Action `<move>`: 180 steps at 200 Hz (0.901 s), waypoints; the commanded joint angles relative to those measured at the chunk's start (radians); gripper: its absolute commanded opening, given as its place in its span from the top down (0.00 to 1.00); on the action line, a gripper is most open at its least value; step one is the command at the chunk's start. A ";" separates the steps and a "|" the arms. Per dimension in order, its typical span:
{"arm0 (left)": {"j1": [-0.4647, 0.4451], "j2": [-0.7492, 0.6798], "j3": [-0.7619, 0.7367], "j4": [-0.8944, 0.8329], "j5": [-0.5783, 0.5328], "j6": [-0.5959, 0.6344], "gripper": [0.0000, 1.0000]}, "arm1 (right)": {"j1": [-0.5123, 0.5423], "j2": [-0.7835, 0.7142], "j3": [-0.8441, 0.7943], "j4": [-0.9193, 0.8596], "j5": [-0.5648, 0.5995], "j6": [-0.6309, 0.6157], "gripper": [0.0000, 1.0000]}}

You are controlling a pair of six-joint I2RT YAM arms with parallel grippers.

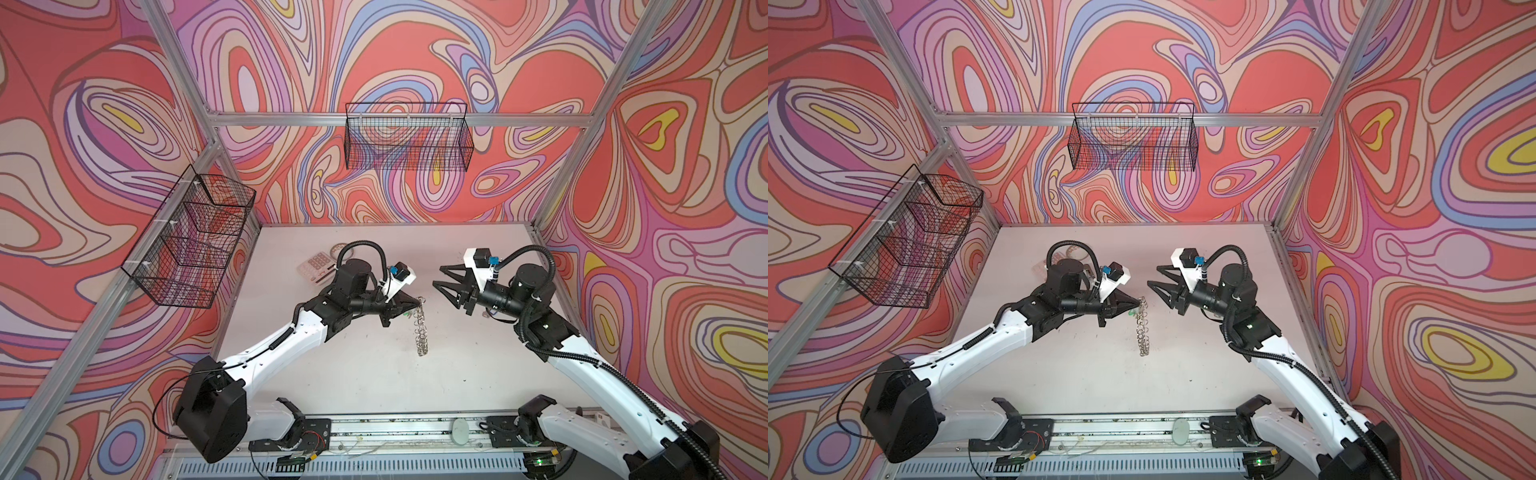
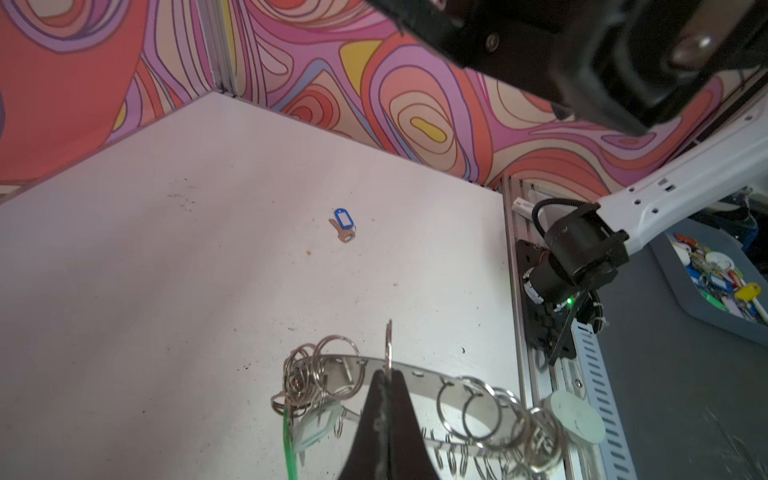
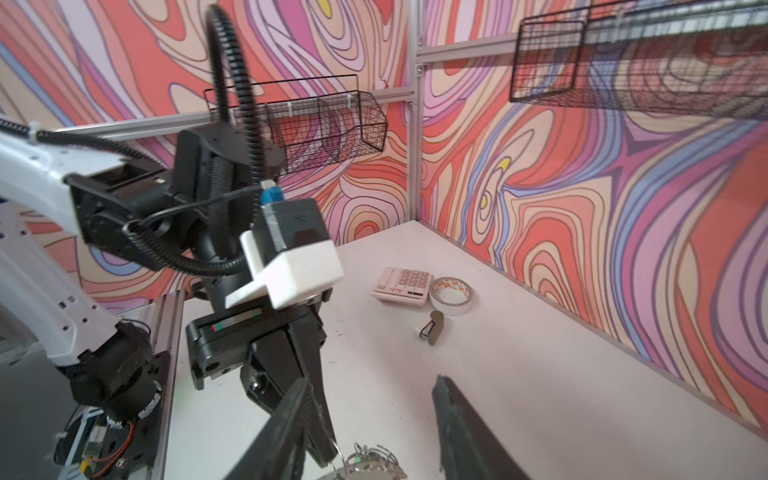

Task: Put the keys on the keyring

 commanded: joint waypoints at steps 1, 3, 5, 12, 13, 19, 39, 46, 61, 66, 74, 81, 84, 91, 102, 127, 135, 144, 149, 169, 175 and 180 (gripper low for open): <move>-0.003 -0.041 -0.047 0.251 -0.005 -0.147 1.00 | -0.017 -0.018 -0.017 -0.004 0.098 0.101 0.46; -0.003 -0.043 -0.050 0.262 -0.005 -0.154 1.00 | -0.018 -0.019 -0.017 -0.005 0.097 0.107 0.46; -0.003 -0.044 -0.056 0.275 -0.005 -0.160 1.00 | -0.019 -0.019 -0.017 -0.007 0.095 0.113 0.46; -0.003 -0.051 -0.072 0.316 -0.007 -0.185 1.00 | -0.021 -0.021 -0.017 -0.011 0.085 0.129 0.46; -0.004 -0.051 -0.075 0.322 -0.007 -0.187 1.00 | -0.021 -0.021 -0.017 -0.011 0.084 0.132 0.46; -0.005 -0.056 -0.088 0.360 -0.012 -0.206 1.00 | -0.022 -0.023 -0.017 -0.017 0.081 0.148 0.46; -0.005 -0.059 -0.129 0.478 -0.015 -0.277 1.00 | -0.028 -0.022 -0.024 -0.011 0.014 0.193 0.46; -0.005 -0.056 -0.138 0.512 -0.015 -0.298 1.00 | -0.027 -0.019 -0.028 0.001 -0.022 0.208 0.47; -0.005 -0.046 -0.147 0.559 -0.017 -0.336 1.00 | -0.030 -0.010 -0.032 0.025 -0.094 0.238 0.49; -0.005 -0.042 -0.150 0.576 -0.017 -0.349 1.00 | -0.032 -0.006 -0.036 0.042 -0.117 0.251 0.49; -0.005 -0.034 -0.154 0.611 -0.017 -0.371 1.00 | -0.033 0.002 -0.041 0.068 -0.150 0.269 0.51; -0.005 -0.028 -0.157 0.636 -0.020 -0.386 1.00 | -0.034 0.011 -0.046 0.090 -0.176 0.285 0.52; -0.005 -0.025 -0.158 0.645 -0.020 -0.393 1.00 | -0.033 0.016 -0.046 0.097 -0.188 0.290 0.53; -0.005 -0.016 -0.160 0.675 -0.023 -0.412 1.00 | -0.033 0.030 -0.044 0.111 -0.215 0.303 0.55; -0.005 0.000 -0.164 0.731 -0.012 -0.449 1.00 | -0.033 0.053 -0.037 0.118 -0.247 0.312 0.56; -0.005 0.032 -0.162 0.791 0.006 -0.492 1.00 | -0.034 0.097 -0.010 0.125 -0.309 0.327 0.61; -0.004 0.037 -0.164 0.803 0.004 -0.497 1.00 | -0.034 0.106 -0.006 0.137 -0.326 0.337 0.62; -0.005 0.041 -0.167 0.821 0.006 -0.505 1.00 | -0.034 0.109 -0.004 0.143 -0.333 0.341 0.63; -0.005 0.045 -0.169 0.831 0.007 -0.511 1.00 | -0.034 0.110 -0.004 0.145 -0.333 0.341 0.63; -0.005 0.056 -0.167 0.853 0.018 -0.526 1.00 | -0.036 0.116 -0.007 0.145 -0.333 0.336 0.66; -0.005 0.059 -0.167 0.857 0.023 -0.527 1.00 | -0.035 0.117 -0.006 0.146 -0.333 0.337 0.68; -0.005 0.061 -0.167 0.861 0.027 -0.528 1.00 | -0.035 0.119 -0.005 0.149 -0.335 0.337 0.70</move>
